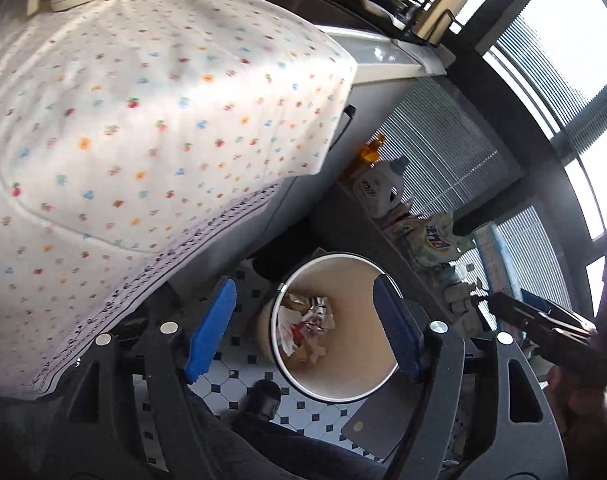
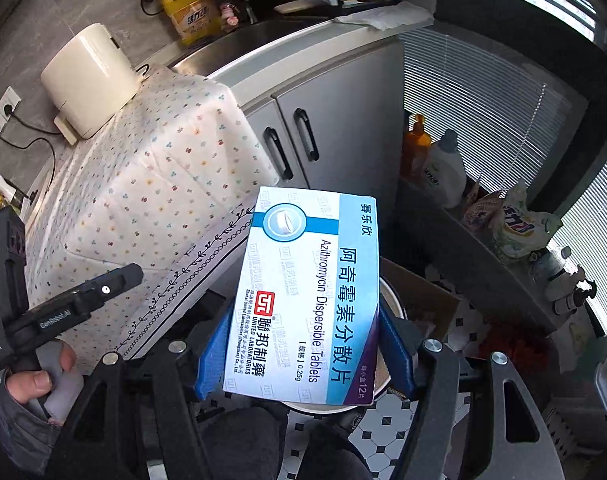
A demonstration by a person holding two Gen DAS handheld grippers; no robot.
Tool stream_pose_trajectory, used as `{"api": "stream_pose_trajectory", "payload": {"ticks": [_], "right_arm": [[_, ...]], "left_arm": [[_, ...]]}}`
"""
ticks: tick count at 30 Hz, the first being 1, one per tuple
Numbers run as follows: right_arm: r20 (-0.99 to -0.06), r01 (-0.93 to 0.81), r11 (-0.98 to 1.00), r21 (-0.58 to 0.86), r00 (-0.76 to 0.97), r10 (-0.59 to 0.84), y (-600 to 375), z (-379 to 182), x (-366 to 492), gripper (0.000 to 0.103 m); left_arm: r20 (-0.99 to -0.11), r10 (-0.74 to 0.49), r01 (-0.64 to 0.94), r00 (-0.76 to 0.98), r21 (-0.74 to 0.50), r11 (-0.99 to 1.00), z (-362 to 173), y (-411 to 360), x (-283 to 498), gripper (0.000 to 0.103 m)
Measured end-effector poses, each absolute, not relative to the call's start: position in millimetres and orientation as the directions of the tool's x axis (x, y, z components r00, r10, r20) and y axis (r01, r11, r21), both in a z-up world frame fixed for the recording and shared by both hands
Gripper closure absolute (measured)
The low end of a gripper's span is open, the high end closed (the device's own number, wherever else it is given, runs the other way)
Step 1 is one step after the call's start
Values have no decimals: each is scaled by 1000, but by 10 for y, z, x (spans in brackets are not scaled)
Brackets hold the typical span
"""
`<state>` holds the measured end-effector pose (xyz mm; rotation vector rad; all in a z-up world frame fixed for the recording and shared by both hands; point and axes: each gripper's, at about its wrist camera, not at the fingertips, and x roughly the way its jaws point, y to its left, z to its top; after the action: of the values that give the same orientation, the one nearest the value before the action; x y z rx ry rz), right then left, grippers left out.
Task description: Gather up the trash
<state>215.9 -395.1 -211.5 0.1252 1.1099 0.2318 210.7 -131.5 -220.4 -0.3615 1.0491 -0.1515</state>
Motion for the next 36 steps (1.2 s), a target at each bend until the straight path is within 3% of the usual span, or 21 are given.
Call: {"api": "stream_pose_trajectory", "payload": {"ticks": [1,2,17,25,36], "right_arm": [[-878,-137,968,209,409,247,-3901,-2166,2179,23],[-886,-147,968,202,394,244,-3859,-2218,2202,19],[-887,-216,949,228,356,294,-3728,-2190,2356,15],[-873,-207,946,250,374,313,-3713,-1853,2216,8],[-792,-222,949,226,526,312,-3512,-1086,1718,8]], "left_arm": [[-817,-276,-69,505,-358,931,-2173,-1236,2060,31],[-816,-260,-91,515,-354,931,-2143,-1161,2009,31],[-793,-75,-288,604,-305,908,-1668,-611,1376,24],[-733,-42,-252,679,-286,924,-1135,-706,1158,6],[-654,-55,-180,755,-286,941,-664,-673,765,6]]}}
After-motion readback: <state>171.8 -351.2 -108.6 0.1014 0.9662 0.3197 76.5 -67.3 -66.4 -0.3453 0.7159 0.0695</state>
